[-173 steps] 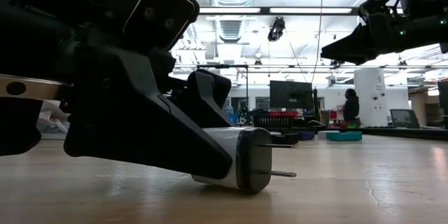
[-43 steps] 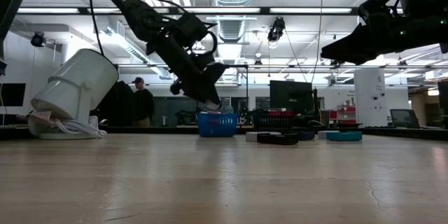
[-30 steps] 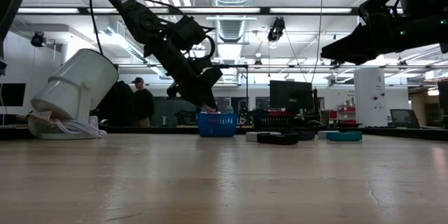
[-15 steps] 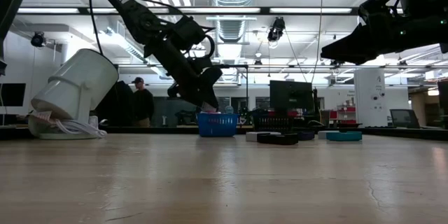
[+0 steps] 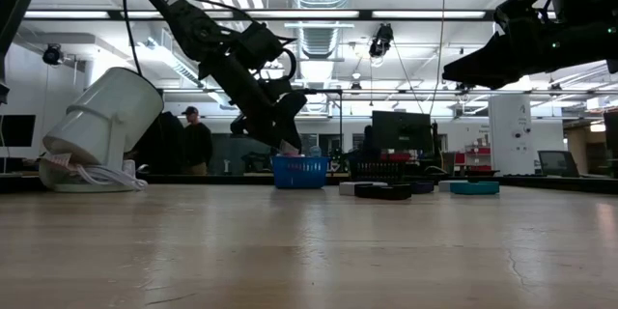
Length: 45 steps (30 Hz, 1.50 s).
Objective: Pick & Place Office items
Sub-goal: Put the small white adapter into the blue basket, then put the light blue digital clock into the black basket
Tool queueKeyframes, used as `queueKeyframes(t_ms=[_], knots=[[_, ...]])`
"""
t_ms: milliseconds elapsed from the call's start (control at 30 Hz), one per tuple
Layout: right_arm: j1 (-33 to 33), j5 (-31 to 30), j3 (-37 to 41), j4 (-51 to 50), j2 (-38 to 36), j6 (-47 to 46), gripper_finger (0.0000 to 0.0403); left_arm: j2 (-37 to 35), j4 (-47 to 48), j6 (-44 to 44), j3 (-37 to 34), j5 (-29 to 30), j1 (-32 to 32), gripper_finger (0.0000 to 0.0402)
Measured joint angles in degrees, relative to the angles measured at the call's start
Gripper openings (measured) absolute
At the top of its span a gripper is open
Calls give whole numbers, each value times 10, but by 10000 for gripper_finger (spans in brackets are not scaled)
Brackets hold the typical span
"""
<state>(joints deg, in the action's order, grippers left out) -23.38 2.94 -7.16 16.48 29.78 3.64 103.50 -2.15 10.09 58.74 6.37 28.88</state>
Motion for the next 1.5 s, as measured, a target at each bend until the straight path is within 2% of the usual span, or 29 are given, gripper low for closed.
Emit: queueKeyframes(t_ms=[267,700,967,1333,1500], knots=[[0,0,0,0,0,0,256,-9,1,-15,5,-13,0,234],[0,0,0,0,0,0,256,-117,22,-28,1,-26,-27,234],[0,0,0,0,0,0,256,-176,22,-74,1,-25,-116,234],[0,0,0,0,0,0,256,-221,-10,-148,0,-18,-291,234],[0,0,0,-1,0,0,256,-232,-19,-179,-10,11,-374,234]])
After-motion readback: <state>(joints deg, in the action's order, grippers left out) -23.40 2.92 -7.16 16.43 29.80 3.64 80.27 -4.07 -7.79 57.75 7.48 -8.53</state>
